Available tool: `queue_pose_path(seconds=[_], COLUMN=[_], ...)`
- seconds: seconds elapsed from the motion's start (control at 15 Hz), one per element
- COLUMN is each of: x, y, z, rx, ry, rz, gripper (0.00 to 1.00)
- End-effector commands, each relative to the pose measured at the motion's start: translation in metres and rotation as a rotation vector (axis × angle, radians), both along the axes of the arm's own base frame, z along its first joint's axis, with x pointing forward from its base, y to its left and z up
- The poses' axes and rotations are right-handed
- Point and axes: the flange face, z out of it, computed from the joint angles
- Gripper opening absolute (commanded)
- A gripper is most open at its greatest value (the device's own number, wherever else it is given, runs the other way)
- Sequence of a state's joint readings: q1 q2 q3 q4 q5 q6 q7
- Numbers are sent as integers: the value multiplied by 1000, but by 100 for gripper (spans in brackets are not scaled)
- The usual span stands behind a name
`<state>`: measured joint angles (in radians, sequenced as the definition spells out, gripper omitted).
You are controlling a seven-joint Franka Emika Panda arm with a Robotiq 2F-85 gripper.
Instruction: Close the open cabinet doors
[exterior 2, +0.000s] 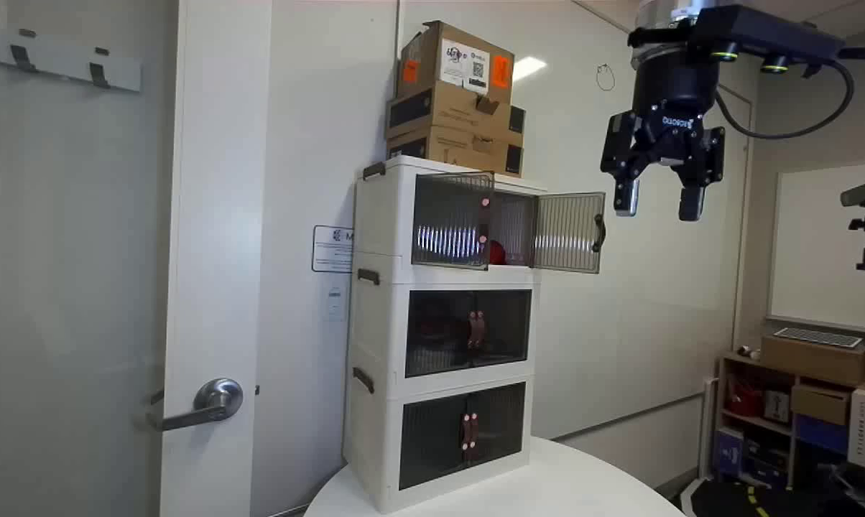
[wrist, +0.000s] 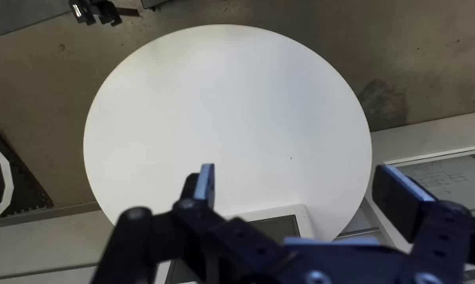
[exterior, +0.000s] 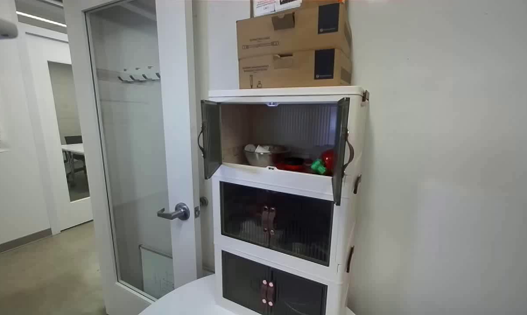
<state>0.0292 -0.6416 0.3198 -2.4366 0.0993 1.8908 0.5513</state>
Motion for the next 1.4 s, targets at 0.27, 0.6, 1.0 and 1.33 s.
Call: queue_pose_path(seconds=[0.27, 0.6, 1.0, 1.33], x=[41, 112, 170, 208], y=[15, 43, 63, 87], z=[-4, -21, -3, -7], rx=[40, -30, -198, -230], ry=[-130, -361, -636, -762], rz=[-4, 44, 30, 16], gripper=[100, 100, 100, 52])
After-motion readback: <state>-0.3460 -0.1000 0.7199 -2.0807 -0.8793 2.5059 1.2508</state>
